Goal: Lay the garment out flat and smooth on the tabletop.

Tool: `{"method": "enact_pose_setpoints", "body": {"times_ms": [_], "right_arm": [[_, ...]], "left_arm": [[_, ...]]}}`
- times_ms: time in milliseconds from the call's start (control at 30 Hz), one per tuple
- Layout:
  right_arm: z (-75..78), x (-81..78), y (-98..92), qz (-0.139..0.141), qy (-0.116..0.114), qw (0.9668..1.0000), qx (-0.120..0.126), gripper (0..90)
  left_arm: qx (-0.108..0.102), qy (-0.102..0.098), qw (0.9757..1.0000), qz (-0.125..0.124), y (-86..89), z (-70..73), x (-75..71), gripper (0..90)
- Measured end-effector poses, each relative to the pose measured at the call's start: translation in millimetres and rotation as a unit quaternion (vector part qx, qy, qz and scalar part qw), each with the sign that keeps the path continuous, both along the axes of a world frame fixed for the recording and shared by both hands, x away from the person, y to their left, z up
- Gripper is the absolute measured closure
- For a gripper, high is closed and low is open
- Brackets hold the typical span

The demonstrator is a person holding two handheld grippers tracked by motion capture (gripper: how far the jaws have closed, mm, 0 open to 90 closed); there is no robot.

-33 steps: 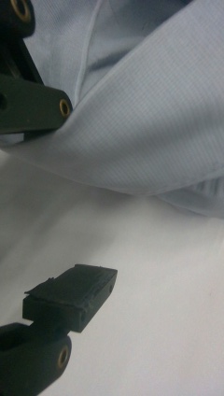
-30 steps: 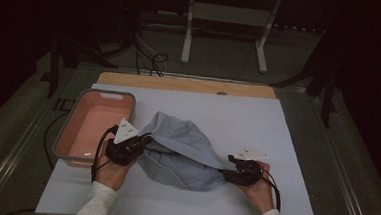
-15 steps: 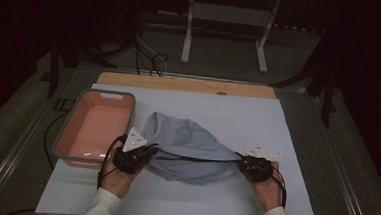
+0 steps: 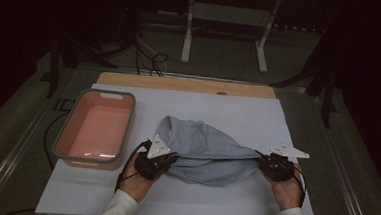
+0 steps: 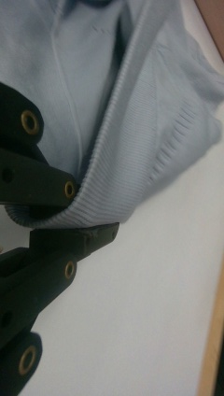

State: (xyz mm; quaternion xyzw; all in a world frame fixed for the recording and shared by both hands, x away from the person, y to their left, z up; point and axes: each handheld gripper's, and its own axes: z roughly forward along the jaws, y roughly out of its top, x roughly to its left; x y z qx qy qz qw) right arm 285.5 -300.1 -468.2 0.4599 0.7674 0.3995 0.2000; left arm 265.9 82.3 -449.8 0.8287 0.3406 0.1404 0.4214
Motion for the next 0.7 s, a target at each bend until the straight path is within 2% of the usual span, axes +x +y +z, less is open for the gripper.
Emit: {"method": "enact_pose_setpoints", "body": {"times_ms": [33,67,100,133,233,300,467,533,667,700], "right_arm": [[-0.8,0.3,0.4,0.011,0.007,0.9999,0.001,78.4],[-0.8,0.3,0.4,0.011,0.007,0.9999,0.001,78.4],[-0.7,0.4,1.3,0.027,0.015,0.9995,0.001,70.3],[1.7,-0.2,6.0,0.06,0.026,0.9978,-0.007,56.7],[6.9,-2.5,13.4,0.083,0.032,0.996,-0.006,45.0],[10.3,-4.5,18.0,0.095,0.03,0.995,-0.003,40.4],[18.3,-8.5,19.5,0.124,0.022,0.9918,0.023,33.0],[21.3,-9.8,17.3,0.127,0.017,0.9913,0.032,31.7],[24.3,-10.5,12.9,0.116,0.007,0.9924,0.04,30.4],[24.4,-10.5,12.1,0.113,0.007,0.9926,0.042,29.8]], "left_arm": [[-0.001,0.002,1.0,0.0,2.3,-0.3,-1.2,88.3],[-0.001,0.002,1.0,0.0,2.3,-0.3,-1.2,88.3],[-0.008,0.009,0.9999,0.004,6.6,-2.0,-3.7,88.3],[-0.007,0.011,0.9999,0.004,8.0,-2.5,-4.6,88.3],[-0.01,0.013,0.9998,0.008,12.0,-5.6,-7.2,88.3],[-0.012,0.014,0.9998,0.009,14.5,-6.9,-9.4,88.3],[-0.01,0.014,0.9998,0.012,23.2,-7.4,-16.4,88.3],[-0.009,0.015,0.9997,0.015,27.1,-7.3,-19.6,88.3],[-0.012,0.021,0.9996,0.013,34.5,-8.2,-27.4,88.3],[-0.006,0.025,0.9996,0.012,37.8,-10.7,-34.0,88.3]]}}
